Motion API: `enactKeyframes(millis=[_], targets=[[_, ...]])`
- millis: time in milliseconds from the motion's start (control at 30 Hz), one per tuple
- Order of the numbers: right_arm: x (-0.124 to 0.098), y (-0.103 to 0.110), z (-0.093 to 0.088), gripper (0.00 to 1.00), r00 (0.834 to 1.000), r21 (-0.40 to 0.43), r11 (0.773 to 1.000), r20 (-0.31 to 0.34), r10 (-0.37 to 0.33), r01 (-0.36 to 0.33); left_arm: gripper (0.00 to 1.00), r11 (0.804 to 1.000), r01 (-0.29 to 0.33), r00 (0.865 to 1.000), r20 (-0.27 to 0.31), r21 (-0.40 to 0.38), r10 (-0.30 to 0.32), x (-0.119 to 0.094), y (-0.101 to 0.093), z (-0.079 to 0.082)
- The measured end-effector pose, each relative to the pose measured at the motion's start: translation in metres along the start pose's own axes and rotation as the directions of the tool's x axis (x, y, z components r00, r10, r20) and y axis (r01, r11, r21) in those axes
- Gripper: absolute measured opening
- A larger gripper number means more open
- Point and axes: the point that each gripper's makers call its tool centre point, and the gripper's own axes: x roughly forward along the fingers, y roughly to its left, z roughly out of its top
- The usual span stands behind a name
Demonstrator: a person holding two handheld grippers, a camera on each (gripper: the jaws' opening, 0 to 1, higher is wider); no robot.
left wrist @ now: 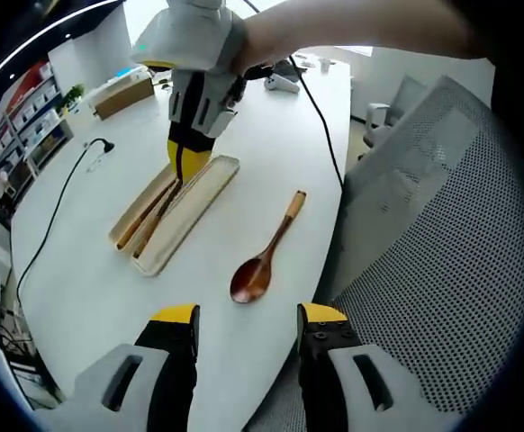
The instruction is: Arrange the utensils inside the cutlery case until each visible utensil rests in its matching compartment.
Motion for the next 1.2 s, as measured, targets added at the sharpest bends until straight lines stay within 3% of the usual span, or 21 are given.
enactKeyframes(millis=[533,1200], targets=[[-0.002,-0.028,0.005,0.0,0.999,-0.008,0.999,-0.004,-0.036,0.036,0.45,1.0,-0.002,1.0,-0.001,-0.008,0.002,0.0,0.001,-0.001],[0.021,-0.043,-0.005,0.0,0.998,-0.02,1.0,-0.061,-0.004,0.002,0.44,1.0,0.003,1.0,-0.008,-0.019,-0.003,0.003,0.002,-0.002]])
